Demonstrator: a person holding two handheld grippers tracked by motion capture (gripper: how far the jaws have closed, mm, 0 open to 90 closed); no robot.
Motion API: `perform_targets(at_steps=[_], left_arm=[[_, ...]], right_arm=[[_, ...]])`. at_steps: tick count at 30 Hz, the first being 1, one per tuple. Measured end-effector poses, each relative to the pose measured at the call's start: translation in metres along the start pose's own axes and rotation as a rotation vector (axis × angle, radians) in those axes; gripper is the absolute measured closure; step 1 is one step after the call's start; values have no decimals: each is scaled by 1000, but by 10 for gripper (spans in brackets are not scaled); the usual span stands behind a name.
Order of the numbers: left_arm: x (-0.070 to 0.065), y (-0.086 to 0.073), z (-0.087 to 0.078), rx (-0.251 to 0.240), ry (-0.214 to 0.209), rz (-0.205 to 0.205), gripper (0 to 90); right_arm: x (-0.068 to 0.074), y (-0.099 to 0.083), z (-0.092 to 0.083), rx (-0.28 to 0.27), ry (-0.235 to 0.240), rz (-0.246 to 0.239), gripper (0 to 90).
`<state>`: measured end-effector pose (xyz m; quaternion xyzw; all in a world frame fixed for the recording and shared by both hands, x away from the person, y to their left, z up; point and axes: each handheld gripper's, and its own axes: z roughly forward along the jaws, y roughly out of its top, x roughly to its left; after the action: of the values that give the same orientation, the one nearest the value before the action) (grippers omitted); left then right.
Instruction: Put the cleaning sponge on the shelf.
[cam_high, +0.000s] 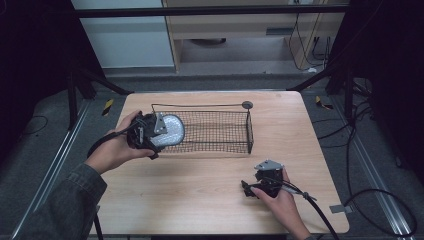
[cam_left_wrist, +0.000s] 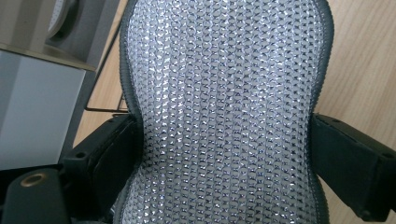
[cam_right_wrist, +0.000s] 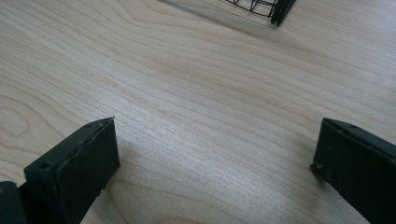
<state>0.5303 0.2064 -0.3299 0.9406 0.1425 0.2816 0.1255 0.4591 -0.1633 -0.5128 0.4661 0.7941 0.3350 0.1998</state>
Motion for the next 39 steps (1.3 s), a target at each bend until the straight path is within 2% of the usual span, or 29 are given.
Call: perform_targets(at_steps=[10, 13, 16, 22, 27, 33, 37, 39], left_arm=[[14, 7, 0, 6, 17, 15, 93], [18, 9, 2, 14, 28, 35, 93], [21, 9, 3, 8, 30, 30, 93], [30, 11, 11, 3, 36, 30, 94], [37, 11, 18, 24, 46, 44, 94], [40, 13, 23, 21, 52, 41, 94], [41, 14, 25, 27, 53, 55, 94], [42, 15, 29, 27, 44, 52, 94]], right_arm=[[0, 0, 0, 0, -2, 4, 4], [0, 0, 0, 0, -2, 2, 4], [0, 0, 0, 0, -2, 2, 4], [1, 0, 0, 0, -2, 5, 4], [0, 0, 0, 2, -3, 4, 4], [1, 0, 0, 0, -1, 5, 4], [1, 0, 0, 1, -2, 6, 4], [1, 0, 0, 1, -2, 6, 4]])
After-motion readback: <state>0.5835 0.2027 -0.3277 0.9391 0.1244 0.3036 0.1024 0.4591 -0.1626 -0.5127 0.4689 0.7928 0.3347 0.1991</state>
